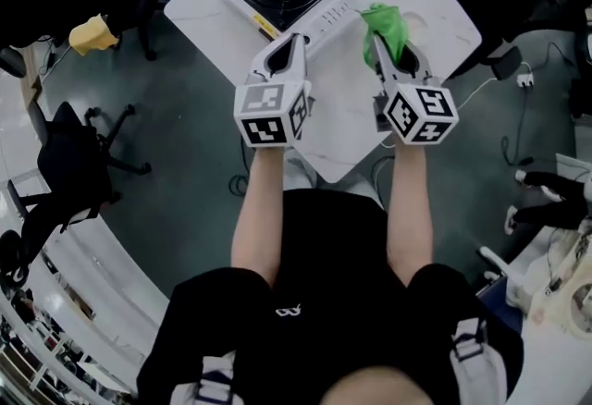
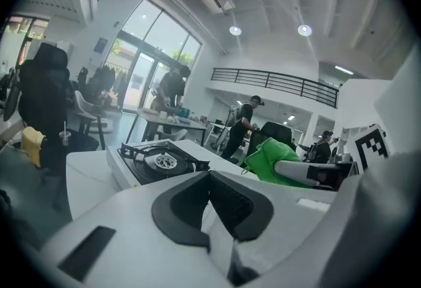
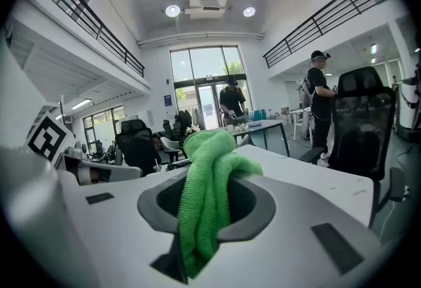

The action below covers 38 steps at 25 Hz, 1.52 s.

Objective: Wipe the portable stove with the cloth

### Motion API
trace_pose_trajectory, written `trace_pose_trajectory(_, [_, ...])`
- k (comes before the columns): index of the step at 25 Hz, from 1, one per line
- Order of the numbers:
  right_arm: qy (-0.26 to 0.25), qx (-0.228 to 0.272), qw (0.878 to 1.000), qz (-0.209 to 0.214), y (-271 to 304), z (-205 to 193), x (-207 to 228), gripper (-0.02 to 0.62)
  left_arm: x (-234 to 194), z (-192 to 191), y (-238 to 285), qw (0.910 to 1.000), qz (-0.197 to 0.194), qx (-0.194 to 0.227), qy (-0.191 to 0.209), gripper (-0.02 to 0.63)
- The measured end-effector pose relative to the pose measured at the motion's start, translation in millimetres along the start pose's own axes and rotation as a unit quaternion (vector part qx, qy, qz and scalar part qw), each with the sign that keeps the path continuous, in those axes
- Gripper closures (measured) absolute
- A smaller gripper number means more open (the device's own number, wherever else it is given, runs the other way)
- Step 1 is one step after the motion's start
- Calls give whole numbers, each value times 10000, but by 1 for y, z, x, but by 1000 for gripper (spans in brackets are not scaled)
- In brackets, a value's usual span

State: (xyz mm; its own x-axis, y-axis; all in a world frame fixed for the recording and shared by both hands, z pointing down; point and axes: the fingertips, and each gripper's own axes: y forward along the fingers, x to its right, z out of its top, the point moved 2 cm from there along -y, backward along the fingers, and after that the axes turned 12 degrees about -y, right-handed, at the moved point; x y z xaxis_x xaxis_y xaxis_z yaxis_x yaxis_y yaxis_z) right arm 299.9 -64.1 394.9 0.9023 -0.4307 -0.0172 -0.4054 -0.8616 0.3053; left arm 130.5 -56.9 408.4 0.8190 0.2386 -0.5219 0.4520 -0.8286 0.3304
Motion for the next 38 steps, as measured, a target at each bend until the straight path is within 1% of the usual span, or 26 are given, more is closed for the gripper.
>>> trace_pose_trajectory(2, [-32,-176,9996,-201,3,-8,7,512,-8,-5,10,9999,-46,-76,-129,609])
trace_pose_trajectory(5, [75,-423,9965,-720,7,-21,27,512,-15,-12,22,9994,-111,-263,-214,609])
trace_pose_trajectory(6, [89,-498,9954,-811,9,-23,33,512,-16,-14,25,9991,-131,-311,-255,609])
trace_pose_trajectory(7, [82,-552,9951,-820,12,-25,36,512,-17,-15,28,9989,-134,-342,-297,609])
trace_pose_trajectory(10, [12,-647,9958,-652,30,-27,39,511,-26,-14,38,9988,-22,-348,-355,609])
trace_pose_trajectory(13, [118,-742,9955,-584,54,-33,45,511,-39,-9,42,9989,215,-259,-322,609])
trace_pose_trajectory(15, [37,-769,9960,-445,73,-34,46,511,-47,-1,43,9987,363,-174,-310,609])
trace_pose_trajectory(18, [-455,-979,9939,-235,95,-37,53,511,-53,-1,41,9978,536,-118,-386,609])
trace_pose_trajectory(21, [-1029,-1183,9876,-70,122,-37,58,511,-65,-4,41,9959,744,-101,-500,609])
trace_pose_trajectory(22, [-1288,-1232,9840,19,130,-38,58,511,-68,-6,42,9955,788,-106,-516,609])
trace_pose_trajectory(24, [-1852,-1412,9723,198,142,-43,57,511,-71,-11,43,9947,853,-111,-563,609])
trace_pose_trajectory(26, [-2241,-1658,9600,268,152,-52,57,511,-77,-13,43,9936,926,-98,-639,609])
trace_pose_trajectory(29, [-2483,-1834,9508,269,163,-61,57,511,-84,-14,40,9921,1024,-52,-723,609])
trace_pose_trajectory(32, [-2799,-1835,9419,295,168,-65,53,512,-89,-15,35,9906,1107,1,-799,609])
trace_pose_trajectory(34, [-3010,-1796,9359,352,169,-66,47,534,-94,-16,33,9895,1160,33,-864,609])
trace_pose_trajectory(35, [-3030,-1806,9347,423,169,-66,43,532,-95,-16,33,9891,1172,44,-892,609])
trace_pose_trajectory(38, [-2868,-1921,9360,691,169,-68,30,531,-94,-15,36,9894,1119,52,-922,609])
